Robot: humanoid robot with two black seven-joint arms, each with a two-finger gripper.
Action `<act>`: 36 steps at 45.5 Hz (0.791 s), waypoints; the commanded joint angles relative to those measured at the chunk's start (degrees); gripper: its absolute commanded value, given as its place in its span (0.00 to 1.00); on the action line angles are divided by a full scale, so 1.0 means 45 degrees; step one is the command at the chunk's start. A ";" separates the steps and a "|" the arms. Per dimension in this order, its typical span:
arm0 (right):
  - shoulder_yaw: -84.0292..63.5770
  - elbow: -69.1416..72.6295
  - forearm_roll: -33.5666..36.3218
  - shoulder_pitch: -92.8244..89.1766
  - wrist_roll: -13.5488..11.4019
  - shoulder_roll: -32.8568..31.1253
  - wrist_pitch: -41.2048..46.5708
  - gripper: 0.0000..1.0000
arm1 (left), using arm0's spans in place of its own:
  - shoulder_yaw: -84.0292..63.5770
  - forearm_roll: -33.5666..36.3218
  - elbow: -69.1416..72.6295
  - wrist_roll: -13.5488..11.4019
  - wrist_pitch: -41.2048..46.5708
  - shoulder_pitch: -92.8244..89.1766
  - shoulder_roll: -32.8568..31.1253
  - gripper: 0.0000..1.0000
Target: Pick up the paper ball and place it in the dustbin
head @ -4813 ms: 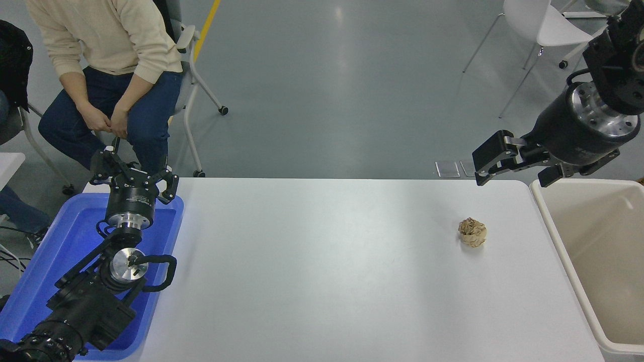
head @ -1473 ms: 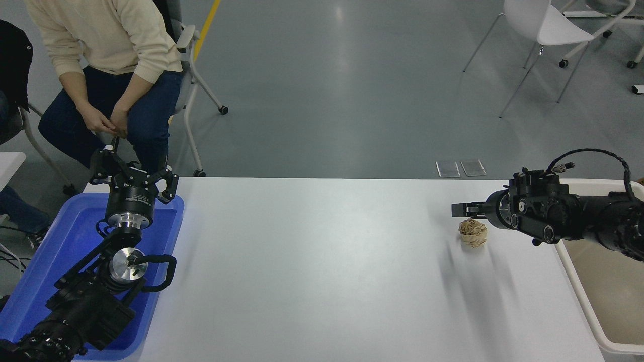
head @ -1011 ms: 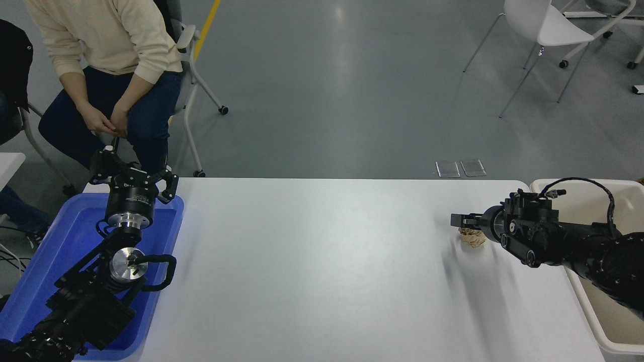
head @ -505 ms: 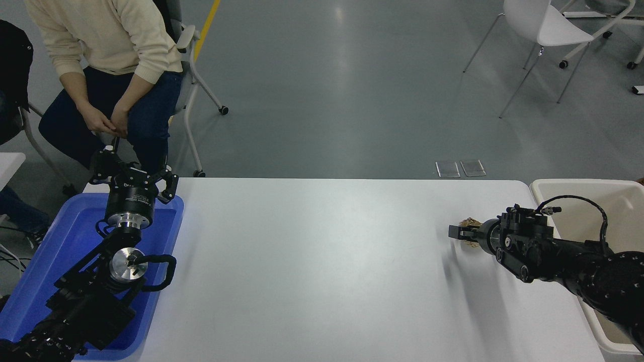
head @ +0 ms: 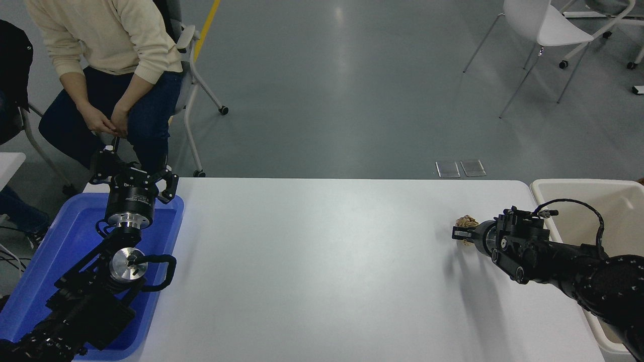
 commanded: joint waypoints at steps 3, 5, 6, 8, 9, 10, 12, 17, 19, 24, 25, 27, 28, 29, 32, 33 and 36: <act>0.0144 0.0155 -0.0041 0.0197 0.0032 -0.0205 0.0098 0.16 | 0.0000 0.0001 -0.0010 0.0000 0.0000 0.0000 0.0000 0.99; 0.0144 0.0311 -0.0041 0.0411 0.0071 -0.0361 0.0137 0.16 | 0.0000 0.0001 0.0009 0.0000 0.0000 0.0000 0.0000 0.99; 0.0125 0.0467 -0.0041 0.0509 0.0090 -0.0420 0.0137 0.16 | 0.0000 0.0001 0.0009 0.0000 0.0000 0.0000 0.0000 0.99; 0.0008 0.1225 -0.0080 0.0936 0.0110 -0.0537 0.0137 0.16 | 0.0000 0.0001 0.0009 0.0000 0.0000 0.0000 0.0000 0.99; -0.0070 0.1694 -0.0177 0.1113 0.0091 -0.0615 0.0157 0.16 | 0.0000 0.0001 0.0009 0.0000 0.0000 0.0000 0.0000 0.99; -0.0187 0.2182 -0.0333 0.1347 0.0090 -0.0751 0.0157 0.17 | 0.0019 0.0001 -0.0010 0.0000 0.0000 -0.0019 0.0000 0.99; -0.0421 0.3197 -0.0665 0.2010 0.0090 -0.1374 0.0157 0.17 | 0.0019 0.0001 0.0009 0.0000 0.0000 0.0000 0.0000 0.99; -0.1182 0.5834 -0.0998 0.3728 0.0071 -0.2977 0.0176 0.18 | 0.0020 0.0020 -0.0010 0.0000 0.0000 0.0000 0.0000 0.99; -0.1786 0.6734 -0.0979 0.4509 0.0071 -0.3348 0.0196 0.18 | 0.0020 0.0020 -0.0010 0.0020 0.0000 0.0000 0.0000 0.99; -0.3953 0.8784 -0.0823 0.6950 0.0168 -0.4091 0.0235 0.20 | 0.0039 0.0020 -0.0010 0.0019 0.0000 0.0000 0.0000 0.99; -0.4344 0.9292 -0.0803 0.7419 0.0169 -0.4228 0.0235 0.21 | 0.0039 0.0020 -0.0010 0.0020 0.0000 0.0000 0.0000 0.99; -0.5028 1.0229 -0.0764 0.8415 0.0188 -0.4540 0.0235 0.22 | 0.0039 0.0020 -0.0010 0.0020 0.0000 0.0000 0.0000 0.99; -0.5322 1.0718 -0.0744 0.8903 0.0188 -0.4696 0.0254 0.23 | 0.0039 0.0020 -0.0010 0.0020 0.0000 0.0000 0.0000 0.99; -0.5653 1.1225 -0.0725 0.9430 0.0188 -0.4853 0.0332 0.23 | 0.0039 0.0020 -0.0010 0.0020 0.0000 0.0000 0.0000 0.99; -0.6552 1.2457 -0.0705 1.0993 0.0188 -0.5321 0.0566 0.23 | 0.0039 0.0020 -0.0010 0.0020 0.0000 0.0000 0.0000 0.99; -0.6884 1.2867 -0.0705 1.1597 0.0207 -0.5439 0.0702 0.23 | 0.0039 0.0020 -0.0010 0.0020 0.0000 0.0019 0.0000 0.99; -0.7744 1.4039 -0.0666 1.3238 0.0344 -0.5655 0.1171 0.23 | 0.0039 0.0020 -0.0010 0.0020 0.0000 0.0019 0.0000 0.99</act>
